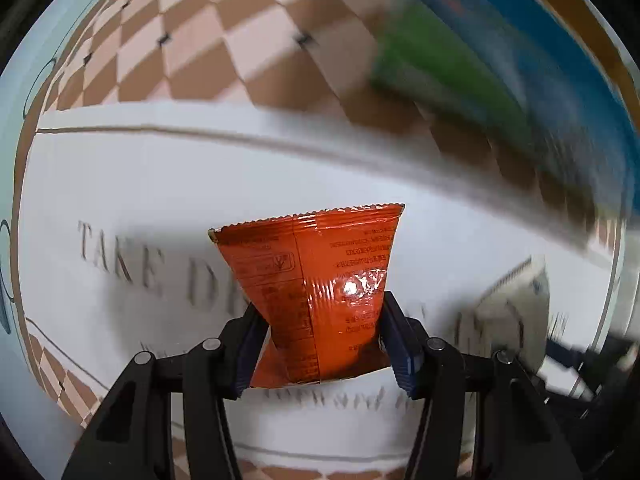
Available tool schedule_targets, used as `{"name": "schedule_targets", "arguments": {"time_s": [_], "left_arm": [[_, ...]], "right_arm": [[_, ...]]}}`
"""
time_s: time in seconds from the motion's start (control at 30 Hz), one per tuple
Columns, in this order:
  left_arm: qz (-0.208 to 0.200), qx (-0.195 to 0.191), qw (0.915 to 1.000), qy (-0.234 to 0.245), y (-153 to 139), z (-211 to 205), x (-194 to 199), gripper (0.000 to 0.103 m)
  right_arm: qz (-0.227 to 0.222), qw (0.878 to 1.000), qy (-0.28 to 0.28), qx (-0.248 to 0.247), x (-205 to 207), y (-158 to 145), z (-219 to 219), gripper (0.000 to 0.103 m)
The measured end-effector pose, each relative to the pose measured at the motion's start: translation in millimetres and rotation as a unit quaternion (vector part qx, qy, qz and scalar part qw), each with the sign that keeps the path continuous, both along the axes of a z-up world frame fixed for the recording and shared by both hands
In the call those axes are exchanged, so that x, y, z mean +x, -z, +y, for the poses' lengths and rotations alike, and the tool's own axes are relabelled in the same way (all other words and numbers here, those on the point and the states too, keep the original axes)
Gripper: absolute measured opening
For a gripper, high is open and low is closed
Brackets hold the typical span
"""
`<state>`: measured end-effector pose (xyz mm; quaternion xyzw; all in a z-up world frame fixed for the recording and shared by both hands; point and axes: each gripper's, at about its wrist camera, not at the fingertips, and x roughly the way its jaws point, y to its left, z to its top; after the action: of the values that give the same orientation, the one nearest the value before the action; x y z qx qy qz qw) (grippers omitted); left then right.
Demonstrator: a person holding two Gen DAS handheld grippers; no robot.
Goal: Organize snacks
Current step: 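Grasp the orange packet with the left gripper while the right grasps the white bread pack, then carry the orange packet and bread pack into the box and open both grippers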
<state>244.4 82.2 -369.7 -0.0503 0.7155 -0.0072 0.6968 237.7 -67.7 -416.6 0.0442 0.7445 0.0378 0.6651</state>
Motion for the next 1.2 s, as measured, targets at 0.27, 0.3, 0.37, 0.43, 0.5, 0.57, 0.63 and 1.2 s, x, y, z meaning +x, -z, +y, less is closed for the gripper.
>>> {"name": "schedule_targets", "arguments": {"time_s": [0.27,0.3,0.37,0.43,0.5,0.57,0.63,1.2], "left_arm": [[0.007,0.012,0.9986,0.051,3,-49,-28,0.053],[0.005,0.017,0.9983,0.055,3,-53,-29,0.053],[0.009,0.018,0.9982,0.056,6,-54,-26,0.055],[0.018,0.024,0.9979,0.058,13,-55,-25,0.055],[0.024,0.027,0.9975,0.06,17,-59,-23,0.055],[0.023,0.036,0.9966,0.07,22,-72,-17,0.055],[0.023,0.037,0.9967,0.069,22,-79,-15,0.055],[-0.023,0.001,0.9975,0.067,-45,-57,-31,0.048]], "right_arm": [[0.037,0.998,0.047,0.007,-29,2,-22,0.068],[0.039,0.998,0.052,0.01,-31,2,-23,0.068],[0.039,0.997,0.058,0.01,-30,2,-24,0.069],[0.046,0.997,0.061,0.007,-26,3,-20,0.074],[0.044,0.997,0.058,0.004,-19,5,-19,0.079],[0.037,0.998,0.044,-0.014,-13,3,-9,0.08],[0.04,0.998,0.031,-0.028,-11,2,-2,0.082],[-0.017,1.0,0.016,0.0,-18,-49,-4,0.065]]}}
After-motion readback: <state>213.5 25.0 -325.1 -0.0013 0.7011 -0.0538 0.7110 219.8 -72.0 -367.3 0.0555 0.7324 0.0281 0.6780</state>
